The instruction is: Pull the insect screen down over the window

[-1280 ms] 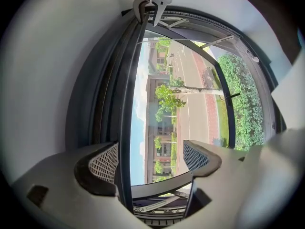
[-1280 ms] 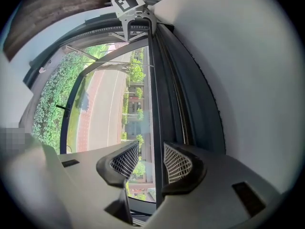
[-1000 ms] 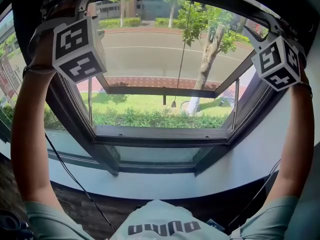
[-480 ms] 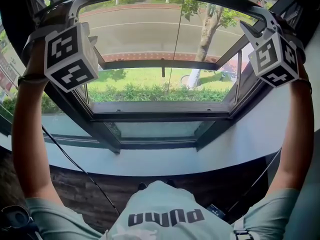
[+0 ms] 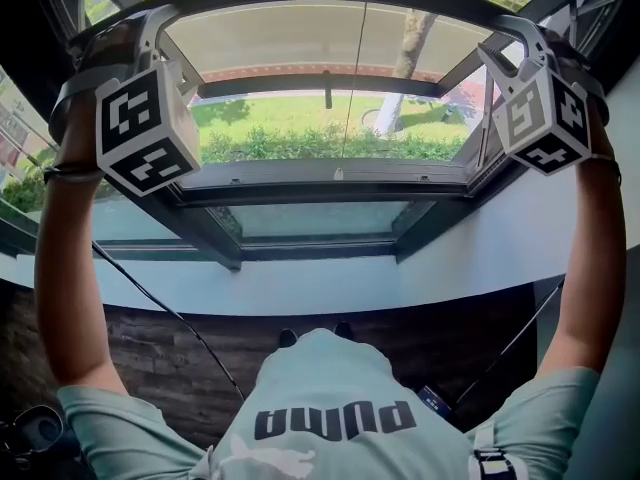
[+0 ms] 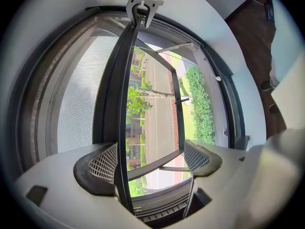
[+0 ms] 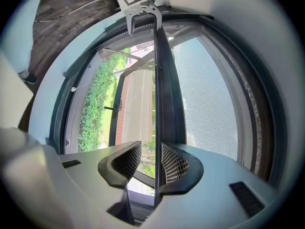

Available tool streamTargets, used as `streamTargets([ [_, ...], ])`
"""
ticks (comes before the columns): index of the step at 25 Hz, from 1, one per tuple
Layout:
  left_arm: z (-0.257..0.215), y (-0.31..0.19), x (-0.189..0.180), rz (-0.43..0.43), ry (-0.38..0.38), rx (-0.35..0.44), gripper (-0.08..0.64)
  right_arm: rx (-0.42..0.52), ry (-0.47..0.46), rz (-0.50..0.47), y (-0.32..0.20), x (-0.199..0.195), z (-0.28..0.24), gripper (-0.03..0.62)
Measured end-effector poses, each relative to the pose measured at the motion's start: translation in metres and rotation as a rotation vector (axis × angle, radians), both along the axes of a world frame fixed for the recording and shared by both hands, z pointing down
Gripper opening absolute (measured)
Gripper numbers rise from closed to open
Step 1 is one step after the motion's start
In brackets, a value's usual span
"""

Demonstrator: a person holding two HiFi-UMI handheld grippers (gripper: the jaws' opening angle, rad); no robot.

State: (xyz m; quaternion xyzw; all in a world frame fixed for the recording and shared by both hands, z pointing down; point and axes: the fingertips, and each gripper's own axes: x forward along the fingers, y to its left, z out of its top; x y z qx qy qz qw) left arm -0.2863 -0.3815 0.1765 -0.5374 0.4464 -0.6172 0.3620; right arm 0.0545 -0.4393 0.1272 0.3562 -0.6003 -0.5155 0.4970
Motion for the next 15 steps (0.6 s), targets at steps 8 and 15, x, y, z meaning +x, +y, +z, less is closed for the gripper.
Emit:
streamTargets([
  [8,0.053,0.001,0.004,0.001,0.015,-0.071,0.423,-0.073,0.019,0.006,-0.003,0.003,0.053,0.135],
  [15,0.081,0.005,0.006,0.009,0.016,-0.095,0.423,-0.103,0.025,0.009,0.000,0.006,0.080,0.135],
])
